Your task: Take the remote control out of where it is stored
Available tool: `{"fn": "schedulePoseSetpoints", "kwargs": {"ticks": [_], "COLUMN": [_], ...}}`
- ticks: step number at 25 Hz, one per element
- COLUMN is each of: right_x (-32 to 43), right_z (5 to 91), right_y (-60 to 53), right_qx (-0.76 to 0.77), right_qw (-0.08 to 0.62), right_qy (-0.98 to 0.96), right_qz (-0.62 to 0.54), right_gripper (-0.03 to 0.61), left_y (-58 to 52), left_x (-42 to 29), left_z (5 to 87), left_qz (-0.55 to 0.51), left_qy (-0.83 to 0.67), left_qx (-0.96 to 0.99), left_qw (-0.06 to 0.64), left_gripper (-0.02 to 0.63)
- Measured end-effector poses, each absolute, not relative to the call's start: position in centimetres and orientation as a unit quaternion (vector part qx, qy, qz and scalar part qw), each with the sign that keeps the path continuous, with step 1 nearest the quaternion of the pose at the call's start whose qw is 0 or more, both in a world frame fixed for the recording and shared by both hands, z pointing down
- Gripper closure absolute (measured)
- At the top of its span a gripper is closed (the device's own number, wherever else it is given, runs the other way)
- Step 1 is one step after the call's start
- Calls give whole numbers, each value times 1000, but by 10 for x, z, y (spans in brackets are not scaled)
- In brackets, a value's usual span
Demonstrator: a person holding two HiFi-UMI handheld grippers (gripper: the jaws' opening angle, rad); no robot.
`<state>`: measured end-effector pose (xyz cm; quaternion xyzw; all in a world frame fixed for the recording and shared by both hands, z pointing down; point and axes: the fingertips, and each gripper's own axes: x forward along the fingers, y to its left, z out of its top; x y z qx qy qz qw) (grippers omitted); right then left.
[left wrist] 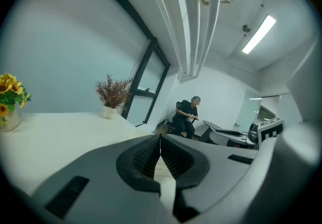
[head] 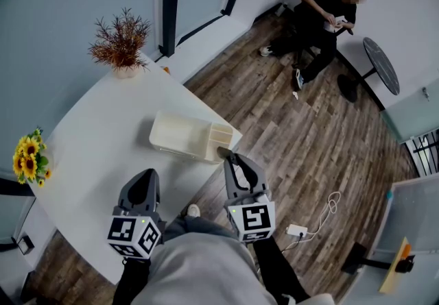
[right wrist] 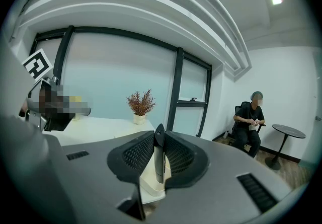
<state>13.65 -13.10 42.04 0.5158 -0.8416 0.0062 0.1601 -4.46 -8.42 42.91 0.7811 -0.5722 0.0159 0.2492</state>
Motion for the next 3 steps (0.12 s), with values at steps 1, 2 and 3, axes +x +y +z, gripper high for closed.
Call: {"fn": "schedulePoseSetpoints", "kwargs": {"ticks": [1, 2, 3], "right_x": [136, 136, 136], "right_z": [420, 420, 420], "right_y": [-131, -131, -131], "right_qx": [516, 516, 517], "right_qw": [160, 159, 159], "right_qy": [-842, -841, -841], "right_qz": [6, 6, 6], "right_gripper": [509, 509, 509], "left_y": [-84, -84, -84], "left_x": [-45, -45, -45], "left_z": [429, 429, 429], "left_qz": [16, 16, 16], "left_qy": [-572, -572, -572], "left_qx": [781, 781, 781], "left_qw": [249, 249, 249], "left_gripper": [604, 604, 604]}}
